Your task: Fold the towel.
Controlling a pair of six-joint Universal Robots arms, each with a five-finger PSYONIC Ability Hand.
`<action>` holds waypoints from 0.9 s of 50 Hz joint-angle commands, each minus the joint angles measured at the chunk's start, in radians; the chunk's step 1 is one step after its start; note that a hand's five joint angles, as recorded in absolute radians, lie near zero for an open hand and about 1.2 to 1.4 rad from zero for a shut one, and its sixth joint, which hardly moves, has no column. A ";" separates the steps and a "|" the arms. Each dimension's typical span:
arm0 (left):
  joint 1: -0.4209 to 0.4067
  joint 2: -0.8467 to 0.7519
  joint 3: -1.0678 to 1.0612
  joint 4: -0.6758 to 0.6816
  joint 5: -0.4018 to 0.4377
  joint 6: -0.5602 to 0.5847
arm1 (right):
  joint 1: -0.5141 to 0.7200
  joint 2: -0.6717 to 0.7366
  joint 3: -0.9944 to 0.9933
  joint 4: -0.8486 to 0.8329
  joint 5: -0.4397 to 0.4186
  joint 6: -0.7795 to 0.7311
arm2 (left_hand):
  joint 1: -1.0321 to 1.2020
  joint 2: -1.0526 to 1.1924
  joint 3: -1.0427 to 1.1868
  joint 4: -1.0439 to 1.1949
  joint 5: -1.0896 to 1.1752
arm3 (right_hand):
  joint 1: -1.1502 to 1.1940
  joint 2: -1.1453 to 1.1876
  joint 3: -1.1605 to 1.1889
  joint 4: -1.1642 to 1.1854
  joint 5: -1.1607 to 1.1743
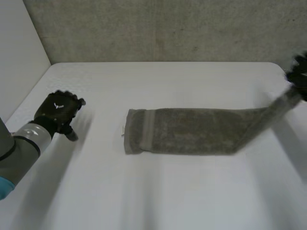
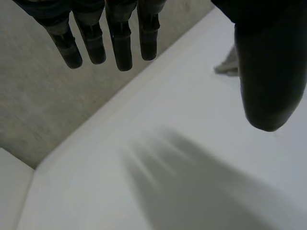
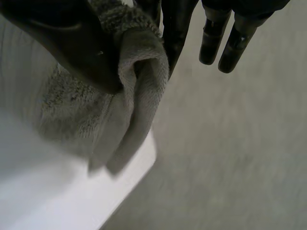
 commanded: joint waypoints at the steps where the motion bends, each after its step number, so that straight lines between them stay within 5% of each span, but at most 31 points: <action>1: -0.044 0.010 0.055 0.007 -0.003 -0.035 | 0.306 -0.012 -0.045 -0.009 0.012 0.004 | 0.010 0.002 -0.049 -0.056 -0.012 | 0.128 0.075 -0.041 -0.067 0.076; 9: -0.059 0.010 0.103 0.010 -0.036 -0.107 | 0.709 0.161 -0.175 -0.086 0.075 0.011 | 0.010 0.002 -0.049 -0.056 -0.012 | 0.128 0.075 -0.041 -0.067 0.076; 20: -0.058 0.002 0.107 0.011 -0.047 -0.115 | 0.876 0.357 -0.295 -0.204 0.168 0.189 | 0.010 0.002 -0.049 -0.056 -0.012 | 0.128 0.075 -0.041 -0.067 0.076; 22: -0.058 0.000 0.107 0.011 -0.047 -0.115 | 0.886 0.379 -0.300 -0.201 0.184 0.191 | 0.010 0.002 -0.049 -0.056 -0.012 | -0.014 -0.066 -0.041 -0.067 -0.065; 23: -0.058 0.000 0.107 0.011 -0.047 -0.115 | 0.889 0.391 -0.300 -0.195 0.201 0.192 | 0.010 0.002 -0.049 -0.056 -0.012 | -0.780 -0.832 -0.041 -0.067 -0.831; 24: -0.059 -0.001 0.107 0.011 -0.047 -0.115 | 0.889 0.391 -0.300 -0.195 0.201 0.192 | 0.010 0.002 -0.049 -0.056 -0.012 | -0.787 -0.840 -0.041 -0.067 -0.839; 25: -0.059 -0.003 0.107 0.013 -0.047 -0.115 | 0.890 0.394 -0.292 -0.190 0.219 0.194 | 0.010 0.002 -0.049 -0.056 -0.012 | -1.264 -1.316 -0.041 -0.067 -1.146; 32: -0.075 -0.004 0.119 0.021 -0.049 -0.116 | 0.876 0.345 -0.263 -0.146 0.256 0.247 | 0.010 0.002 -0.049 -0.056 -0.012 | -1.269 -1.321 -0.041 -0.067 -1.146; 37: -0.132 -0.012 0.145 0.030 -0.058 -0.139 | 0.852 0.225 -0.200 -0.097 0.293 0.422 | 0.010 0.002 -0.049 -0.056 -0.012 | -1.269 -1.321 -0.041 -0.067 -1.146; 45: -0.245 -0.050 0.204 0.028 -0.081 -0.218 | 0.653 0.019 0.039 0.044 0.296 0.622 | 0.013 0.005 -0.049 -0.056 -0.009 | -1.269 -1.321 -0.041 -0.067 -1.146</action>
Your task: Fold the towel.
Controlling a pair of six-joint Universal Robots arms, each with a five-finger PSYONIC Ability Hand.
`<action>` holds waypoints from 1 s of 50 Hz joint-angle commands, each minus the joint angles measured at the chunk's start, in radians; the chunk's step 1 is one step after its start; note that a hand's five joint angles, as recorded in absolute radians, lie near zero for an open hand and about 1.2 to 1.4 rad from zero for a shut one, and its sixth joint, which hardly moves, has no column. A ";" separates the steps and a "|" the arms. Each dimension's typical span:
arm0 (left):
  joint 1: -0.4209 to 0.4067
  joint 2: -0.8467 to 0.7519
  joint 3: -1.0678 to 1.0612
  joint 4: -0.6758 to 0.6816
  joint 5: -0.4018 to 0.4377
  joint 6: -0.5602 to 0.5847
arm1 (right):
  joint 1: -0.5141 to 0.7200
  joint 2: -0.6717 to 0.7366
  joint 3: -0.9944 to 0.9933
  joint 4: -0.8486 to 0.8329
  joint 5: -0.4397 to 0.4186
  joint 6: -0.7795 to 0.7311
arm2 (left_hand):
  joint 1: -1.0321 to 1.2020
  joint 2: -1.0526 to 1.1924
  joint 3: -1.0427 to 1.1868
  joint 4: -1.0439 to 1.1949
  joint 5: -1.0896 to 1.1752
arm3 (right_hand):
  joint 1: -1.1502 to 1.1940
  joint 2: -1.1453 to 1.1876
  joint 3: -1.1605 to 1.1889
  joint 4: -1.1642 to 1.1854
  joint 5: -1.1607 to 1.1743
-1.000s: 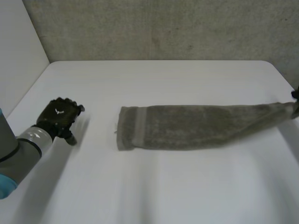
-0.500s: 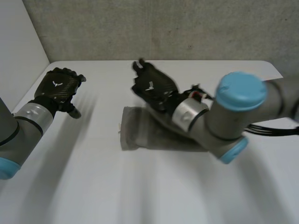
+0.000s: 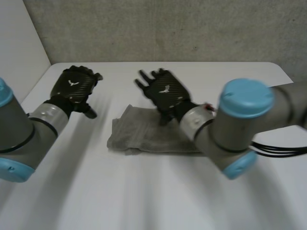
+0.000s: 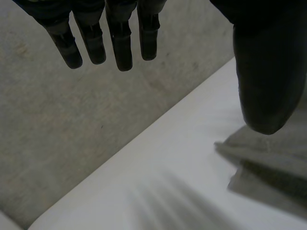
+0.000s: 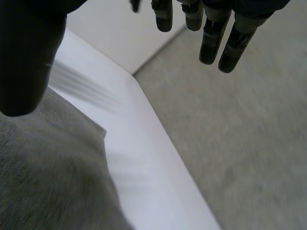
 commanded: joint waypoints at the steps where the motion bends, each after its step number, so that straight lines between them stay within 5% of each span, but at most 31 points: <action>1: -0.106 -0.038 0.047 0.000 -0.018 -0.071 | -0.146 -0.146 0.182 0.105 -0.002 0.133 | 0.013 0.005 -0.049 -0.056 -0.008 | -0.099 -0.086 -0.041 -0.067 -0.061; 8: -0.212 -0.125 0.067 0.000 -0.040 -0.085 | -0.278 -0.200 0.401 0.113 -0.017 0.141 | 0.013 0.005 -0.049 -0.056 -0.008 | 0.141 0.154 -0.041 -0.067 0.004; 16: -0.227 -0.176 0.070 0.001 -0.084 -0.084 | -0.327 -0.189 0.508 -0.019 -0.065 0.145 | 0.013 0.005 -0.049 -0.056 -0.008 | 0.329 0.342 -0.041 -0.067 0.192; 40: -0.226 -0.177 0.049 0.001 -0.089 -0.090 | -0.277 -0.082 0.443 -0.087 -0.056 0.363 | 0.010 0.002 -0.049 -0.056 -0.011 | 0.494 0.507 -0.041 -0.067 0.357; 50: -0.229 -0.177 0.044 0.001 -0.089 -0.092 | -0.286 -0.069 0.448 -0.117 -0.053 0.360 | 0.010 0.002 -0.049 -0.056 -0.011 | 1.278 1.291 -0.041 -0.067 1.141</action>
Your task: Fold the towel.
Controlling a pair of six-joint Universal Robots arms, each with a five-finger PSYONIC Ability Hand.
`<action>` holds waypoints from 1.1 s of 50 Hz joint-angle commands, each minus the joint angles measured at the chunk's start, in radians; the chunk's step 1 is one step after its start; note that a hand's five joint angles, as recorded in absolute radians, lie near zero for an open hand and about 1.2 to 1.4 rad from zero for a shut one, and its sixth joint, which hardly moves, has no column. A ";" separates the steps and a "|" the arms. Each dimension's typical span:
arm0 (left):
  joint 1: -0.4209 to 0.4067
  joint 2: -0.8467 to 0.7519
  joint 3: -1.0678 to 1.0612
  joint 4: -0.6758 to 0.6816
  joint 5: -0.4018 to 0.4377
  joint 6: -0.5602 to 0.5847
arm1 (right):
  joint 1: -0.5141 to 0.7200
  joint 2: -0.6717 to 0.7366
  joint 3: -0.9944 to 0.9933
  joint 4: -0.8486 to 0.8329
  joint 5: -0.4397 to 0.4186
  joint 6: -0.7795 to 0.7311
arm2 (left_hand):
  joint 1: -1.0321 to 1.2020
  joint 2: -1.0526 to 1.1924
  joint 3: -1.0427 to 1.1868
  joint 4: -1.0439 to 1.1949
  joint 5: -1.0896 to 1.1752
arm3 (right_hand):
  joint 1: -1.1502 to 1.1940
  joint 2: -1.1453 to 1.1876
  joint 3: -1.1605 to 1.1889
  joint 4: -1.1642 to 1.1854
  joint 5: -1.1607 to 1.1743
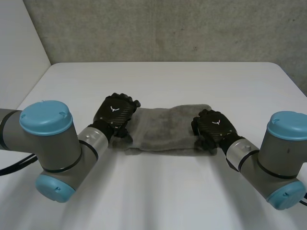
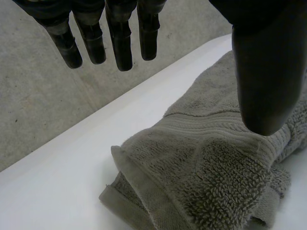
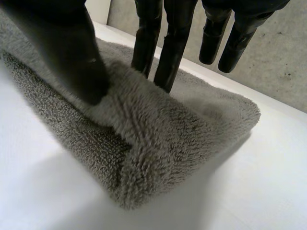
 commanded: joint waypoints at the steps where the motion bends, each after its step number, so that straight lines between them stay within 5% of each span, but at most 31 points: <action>1: -0.002 0.000 -0.003 0.000 -0.002 0.000 | -0.015 -0.009 0.015 -0.014 0.003 -0.004 | 0.010 0.002 -0.049 -0.056 -0.010 | 0.311 0.311 -0.041 -0.067 0.311; 11: -0.002 0.006 -0.011 0.000 -0.007 -0.002 | -0.176 -0.149 0.130 -0.017 -0.020 -0.017 | 0.010 0.002 -0.049 -0.056 -0.010 | 0.311 0.312 -0.041 -0.067 0.311; 21: -0.002 0.008 -0.011 0.000 -0.007 -0.002 | -0.372 -0.221 0.247 -0.014 -0.153 -0.092 | 0.010 0.002 -0.049 -0.056 -0.010 | 0.311 0.312 -0.041 -0.067 0.311; 32: -0.003 0.012 -0.015 0.000 -0.007 -0.002 | -0.377 -0.285 0.205 -0.004 -0.175 -0.145 | 0.007 -0.001 -0.049 -0.056 -0.013 | 0.311 0.312 -0.041 -0.067 0.311; 40: -0.002 0.017 -0.009 0.002 -0.007 -0.002 | -0.173 -0.304 0.089 -0.008 -0.207 -0.142 | 0.004 -0.004 -0.049 -0.056 -0.016 | 0.311 0.312 -0.041 -0.067 0.311; 48: 0.000 0.031 0.006 0.006 -0.008 -0.002 | 0.102 -0.138 -0.047 -0.004 -0.201 -0.152 | -0.005 -0.013 -0.049 -0.056 -0.025 | 0.311 0.312 -0.041 -0.067 0.311; 55: -0.002 0.046 -0.004 0.028 -0.011 -0.003 | 0.134 -0.112 -0.045 -0.006 -0.181 -0.157 | -0.013 -0.021 -0.049 -0.056 -0.034 | 0.311 0.312 -0.041 -0.067 0.311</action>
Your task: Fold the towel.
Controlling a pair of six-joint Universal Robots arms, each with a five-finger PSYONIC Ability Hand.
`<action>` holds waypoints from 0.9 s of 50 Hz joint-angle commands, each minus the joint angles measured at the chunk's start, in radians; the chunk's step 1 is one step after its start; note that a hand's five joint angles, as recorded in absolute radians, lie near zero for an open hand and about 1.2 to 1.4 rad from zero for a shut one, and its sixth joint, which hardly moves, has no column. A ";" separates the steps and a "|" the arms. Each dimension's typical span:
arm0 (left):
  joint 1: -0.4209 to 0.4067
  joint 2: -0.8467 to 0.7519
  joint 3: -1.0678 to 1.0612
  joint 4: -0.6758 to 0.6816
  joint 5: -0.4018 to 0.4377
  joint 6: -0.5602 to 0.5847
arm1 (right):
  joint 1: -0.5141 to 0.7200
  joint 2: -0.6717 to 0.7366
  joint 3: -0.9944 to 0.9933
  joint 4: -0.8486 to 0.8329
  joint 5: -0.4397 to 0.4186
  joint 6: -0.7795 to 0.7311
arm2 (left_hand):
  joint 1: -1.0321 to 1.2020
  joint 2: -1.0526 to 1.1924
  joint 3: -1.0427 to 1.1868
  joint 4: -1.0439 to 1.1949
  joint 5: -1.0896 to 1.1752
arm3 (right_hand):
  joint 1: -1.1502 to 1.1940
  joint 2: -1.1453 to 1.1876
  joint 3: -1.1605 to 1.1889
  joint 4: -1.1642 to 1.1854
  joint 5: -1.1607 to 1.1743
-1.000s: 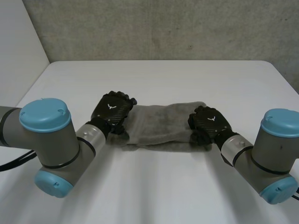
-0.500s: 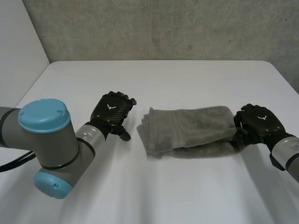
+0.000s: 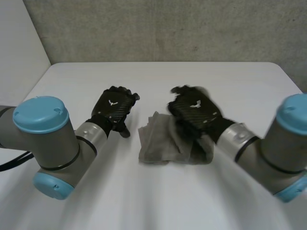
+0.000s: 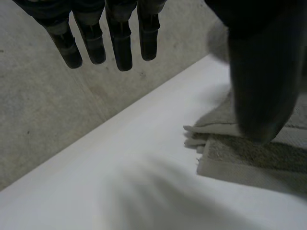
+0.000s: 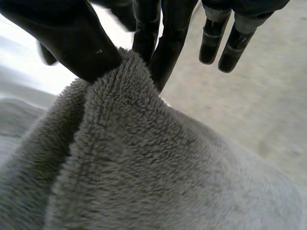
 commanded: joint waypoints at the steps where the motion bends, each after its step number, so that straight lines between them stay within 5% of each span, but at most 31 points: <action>1: -0.001 0.011 -0.009 0.014 -0.002 -0.001 | 0.029 0.036 0.008 0.000 0.031 -0.006 | -0.011 -0.020 -0.049 -0.055 -0.016 | 0.125 0.067 -0.041 -0.067 0.070; 8: -0.010 0.009 0.001 0.014 -0.002 0.001 | -0.089 -0.039 0.080 0.000 0.060 -0.029 | -0.011 -0.020 -0.049 -0.055 -0.016 | 0.125 0.067 -0.041 -0.067 0.070; 17: -0.033 0.006 0.043 0.014 -0.004 0.002 | -0.332 -0.179 0.230 -0.002 0.009 -0.034 | -0.011 -0.020 -0.049 -0.055 -0.016 | 0.125 0.067 -0.041 -0.067 0.070; 28: -0.078 -0.004 0.064 0.014 -0.005 0.010 | -0.537 -0.193 0.328 0.006 -0.058 -0.040 | -0.008 -0.017 -0.049 -0.055 -0.013 | 0.125 0.067 -0.041 -0.067 0.070; 45: -0.274 -0.219 0.296 -0.005 0.005 0.010 | -0.629 -0.177 0.405 0.026 -0.117 -0.130 | -0.008 -0.017 -0.049 -0.055 -0.013 | 0.125 0.067 -0.041 -0.067 0.070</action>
